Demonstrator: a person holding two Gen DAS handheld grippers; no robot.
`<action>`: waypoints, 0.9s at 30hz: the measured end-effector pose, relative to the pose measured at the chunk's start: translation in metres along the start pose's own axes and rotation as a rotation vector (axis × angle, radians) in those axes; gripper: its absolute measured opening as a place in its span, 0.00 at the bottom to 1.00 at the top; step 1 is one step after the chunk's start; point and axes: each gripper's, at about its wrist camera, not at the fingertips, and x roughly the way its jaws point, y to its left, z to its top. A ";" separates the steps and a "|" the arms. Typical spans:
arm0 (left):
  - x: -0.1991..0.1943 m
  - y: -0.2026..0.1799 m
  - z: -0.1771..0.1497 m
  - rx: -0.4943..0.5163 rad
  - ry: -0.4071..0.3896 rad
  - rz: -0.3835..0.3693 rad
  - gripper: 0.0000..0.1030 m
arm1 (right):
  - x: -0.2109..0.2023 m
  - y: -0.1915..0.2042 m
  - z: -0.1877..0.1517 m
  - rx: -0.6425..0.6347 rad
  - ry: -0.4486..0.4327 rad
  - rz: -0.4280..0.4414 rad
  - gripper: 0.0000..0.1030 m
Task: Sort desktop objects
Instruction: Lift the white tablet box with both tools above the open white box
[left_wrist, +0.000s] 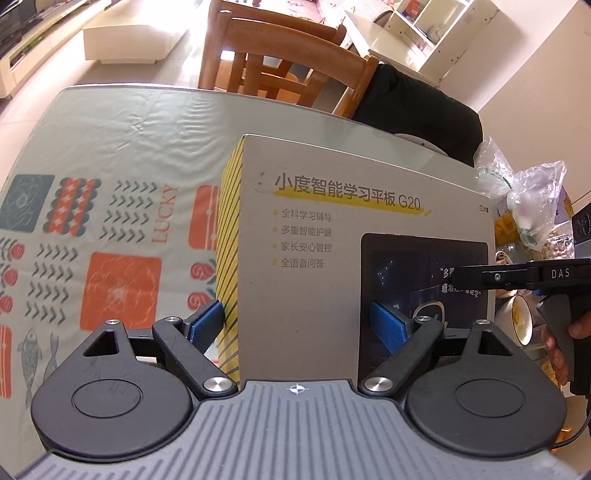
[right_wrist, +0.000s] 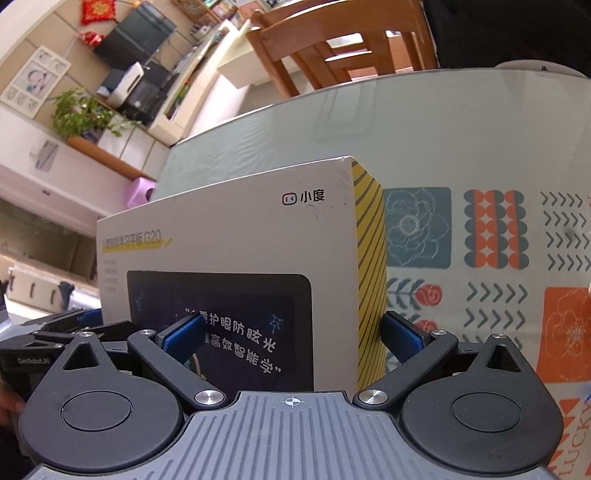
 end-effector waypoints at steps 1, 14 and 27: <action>-0.003 0.001 -0.004 0.000 -0.002 0.000 1.00 | -0.001 0.002 -0.003 -0.001 -0.001 -0.001 1.00; -0.041 0.024 -0.061 0.009 0.044 -0.030 1.00 | -0.014 0.046 -0.065 0.005 0.002 -0.037 1.00; -0.089 0.082 -0.140 0.043 0.087 -0.058 1.00 | -0.004 0.120 -0.163 0.022 0.019 -0.078 1.00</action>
